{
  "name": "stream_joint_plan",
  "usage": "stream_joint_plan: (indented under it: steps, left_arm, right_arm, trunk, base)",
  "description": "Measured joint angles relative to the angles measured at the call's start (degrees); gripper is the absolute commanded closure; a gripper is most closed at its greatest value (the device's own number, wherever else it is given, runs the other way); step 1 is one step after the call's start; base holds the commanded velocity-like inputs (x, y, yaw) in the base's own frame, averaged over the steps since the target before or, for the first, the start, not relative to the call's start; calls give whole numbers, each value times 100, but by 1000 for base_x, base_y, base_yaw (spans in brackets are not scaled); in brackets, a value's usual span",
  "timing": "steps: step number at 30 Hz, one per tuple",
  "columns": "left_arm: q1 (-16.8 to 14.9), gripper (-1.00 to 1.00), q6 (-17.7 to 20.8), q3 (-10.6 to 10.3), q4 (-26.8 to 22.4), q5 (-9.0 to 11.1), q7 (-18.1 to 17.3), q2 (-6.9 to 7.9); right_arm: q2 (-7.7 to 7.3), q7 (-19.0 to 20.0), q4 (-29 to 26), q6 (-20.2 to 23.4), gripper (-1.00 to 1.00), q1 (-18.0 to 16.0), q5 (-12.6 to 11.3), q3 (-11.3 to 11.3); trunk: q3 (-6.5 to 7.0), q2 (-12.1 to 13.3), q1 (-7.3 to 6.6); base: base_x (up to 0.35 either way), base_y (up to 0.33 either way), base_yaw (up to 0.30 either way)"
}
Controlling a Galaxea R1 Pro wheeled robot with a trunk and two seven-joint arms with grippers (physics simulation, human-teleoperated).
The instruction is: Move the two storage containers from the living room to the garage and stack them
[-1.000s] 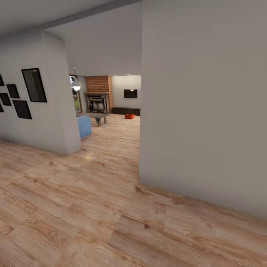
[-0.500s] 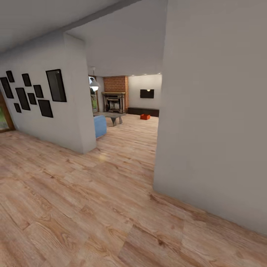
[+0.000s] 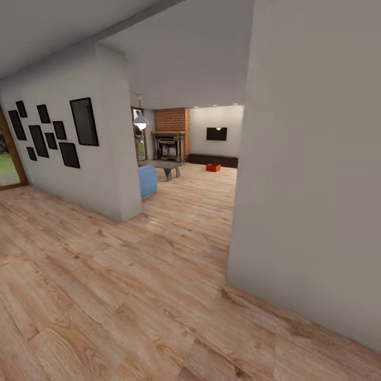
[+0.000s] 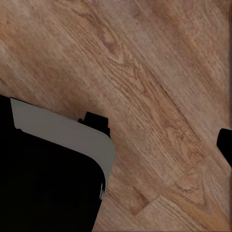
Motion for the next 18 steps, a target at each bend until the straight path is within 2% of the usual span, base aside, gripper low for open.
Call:
stream_joint_plan:
  steps: [4,18]
  left_arm:
    - [0,-100,0,0,0,0,-2,-1]
    - [0,-100,-8,0,0,0,3,0]
  right_arm:
    - [0,0,0,-6,-100,0,2,-9]
    - [0,0,-4,-9,-100,0,2,-18]
  trunk:
    - [0,0,0]
    - [0,0,0]
  base:
    - [323,0,162]
    - [323,0,270]
